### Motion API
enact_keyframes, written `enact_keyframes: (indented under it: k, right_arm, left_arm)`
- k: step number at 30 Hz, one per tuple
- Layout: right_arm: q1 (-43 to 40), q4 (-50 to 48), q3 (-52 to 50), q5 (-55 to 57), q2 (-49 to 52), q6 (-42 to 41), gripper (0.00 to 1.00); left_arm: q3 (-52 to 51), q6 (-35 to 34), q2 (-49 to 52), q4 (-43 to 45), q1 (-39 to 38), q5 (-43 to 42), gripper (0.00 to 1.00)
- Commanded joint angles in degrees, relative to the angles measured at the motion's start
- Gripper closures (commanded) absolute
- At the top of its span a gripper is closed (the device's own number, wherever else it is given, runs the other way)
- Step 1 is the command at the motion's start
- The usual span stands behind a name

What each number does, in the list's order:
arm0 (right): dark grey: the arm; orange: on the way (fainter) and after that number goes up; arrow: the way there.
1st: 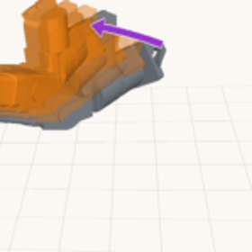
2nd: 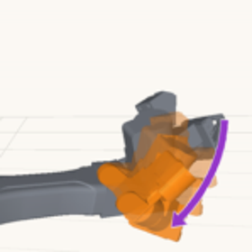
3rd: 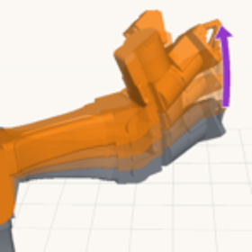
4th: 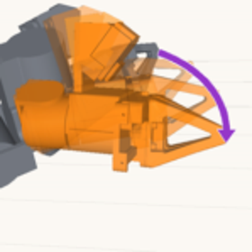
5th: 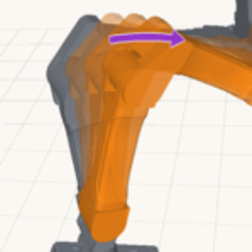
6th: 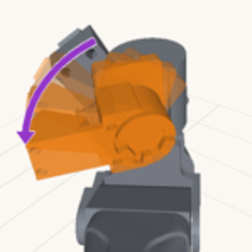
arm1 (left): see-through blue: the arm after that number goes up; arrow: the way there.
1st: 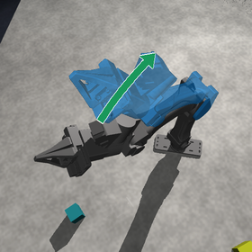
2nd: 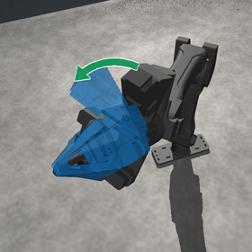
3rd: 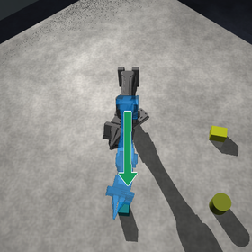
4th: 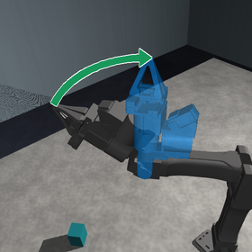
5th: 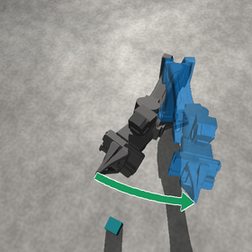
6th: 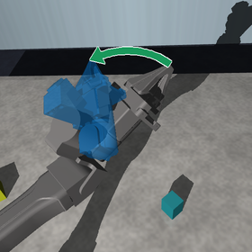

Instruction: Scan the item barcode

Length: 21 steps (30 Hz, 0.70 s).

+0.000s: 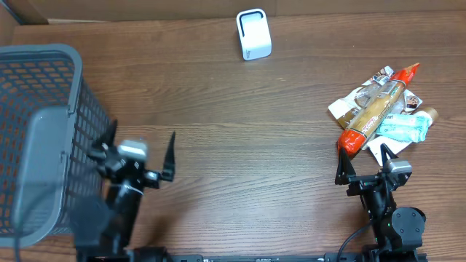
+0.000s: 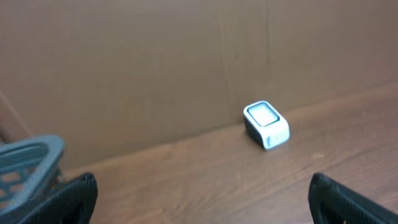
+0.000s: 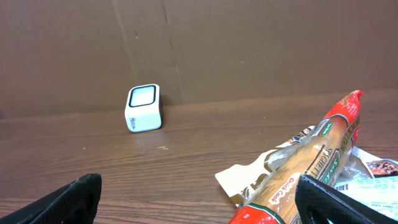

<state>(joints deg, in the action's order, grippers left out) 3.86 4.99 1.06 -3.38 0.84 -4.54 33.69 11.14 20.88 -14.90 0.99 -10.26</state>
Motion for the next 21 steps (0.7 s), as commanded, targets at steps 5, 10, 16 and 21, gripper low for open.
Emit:
enact_keyframes:
  k: [5,10,16,21]
  right_arm:
    - [0.31,-0.42,-0.59,0.76,-0.68,-0.39,0.00]
    - [0.31,-0.42,-0.59,0.76,-0.68,-0.39,0.00]
    - [0.31,-0.42,-0.59,0.76,-0.68,-0.39,0.00]
    - [0.31,-0.42,-0.59,0.76,-0.68,-0.39,0.00]
  left_arm:
    - [-18.10,0.44,-12.50,11.39,-0.68,0.59,0.00]
    - [-26.10,0.44,-17.40,17.25,-0.68,1.20,0.00]
    - [-30.95,0.48,-20.70,18.32,-0.66,3.69,0.00]
    - [-33.44,0.28,-20.70,16.06,-0.68,4.74,0.00]
